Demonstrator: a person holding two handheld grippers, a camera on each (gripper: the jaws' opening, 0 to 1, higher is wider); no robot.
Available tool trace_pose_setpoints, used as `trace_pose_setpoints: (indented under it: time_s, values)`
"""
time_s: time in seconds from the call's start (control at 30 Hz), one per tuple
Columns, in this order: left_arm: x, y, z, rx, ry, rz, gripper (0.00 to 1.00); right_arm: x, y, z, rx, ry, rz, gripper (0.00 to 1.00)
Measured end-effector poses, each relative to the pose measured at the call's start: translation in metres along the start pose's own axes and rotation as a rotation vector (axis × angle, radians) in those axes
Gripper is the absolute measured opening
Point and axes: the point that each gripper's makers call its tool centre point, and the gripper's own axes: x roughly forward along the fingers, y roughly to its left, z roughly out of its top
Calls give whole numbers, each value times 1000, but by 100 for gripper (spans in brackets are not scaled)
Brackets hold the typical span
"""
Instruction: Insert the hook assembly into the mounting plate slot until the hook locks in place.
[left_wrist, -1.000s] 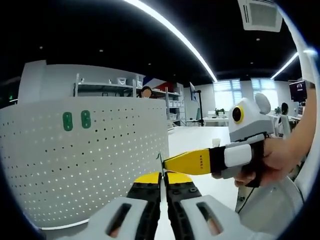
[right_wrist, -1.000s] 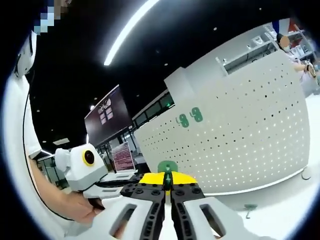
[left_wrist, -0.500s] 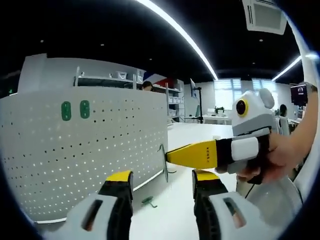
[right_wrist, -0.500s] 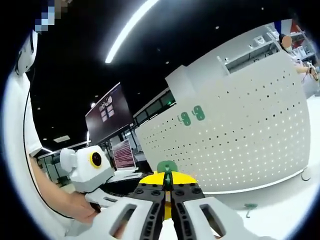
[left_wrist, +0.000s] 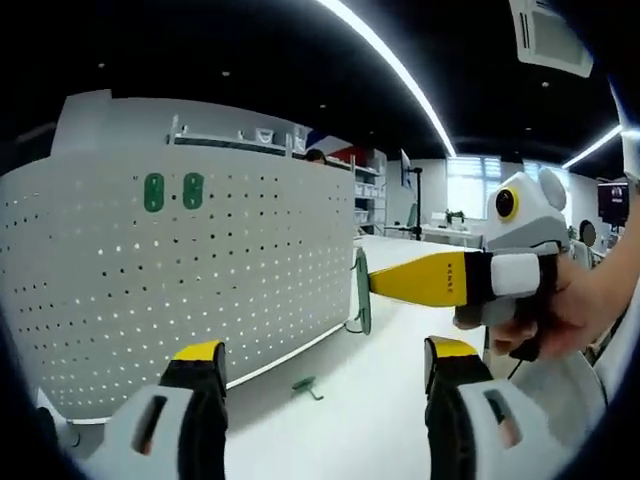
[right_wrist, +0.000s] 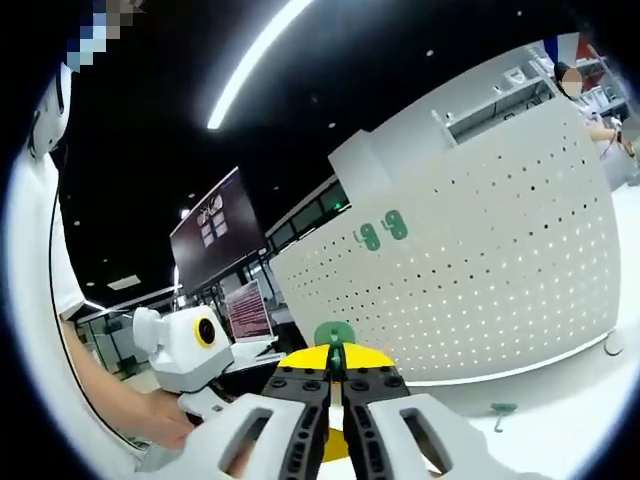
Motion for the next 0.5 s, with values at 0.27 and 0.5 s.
trace_pose_setpoints:
  time_s: [0.27,0.5]
  values:
    - [0,-1,-2,-3,6,-2,82,0,-4,0,-376,87,-104,0]
    - [0,-1,0,7,-2,-1,81,1,-5,-1,-341,81,-95,0]
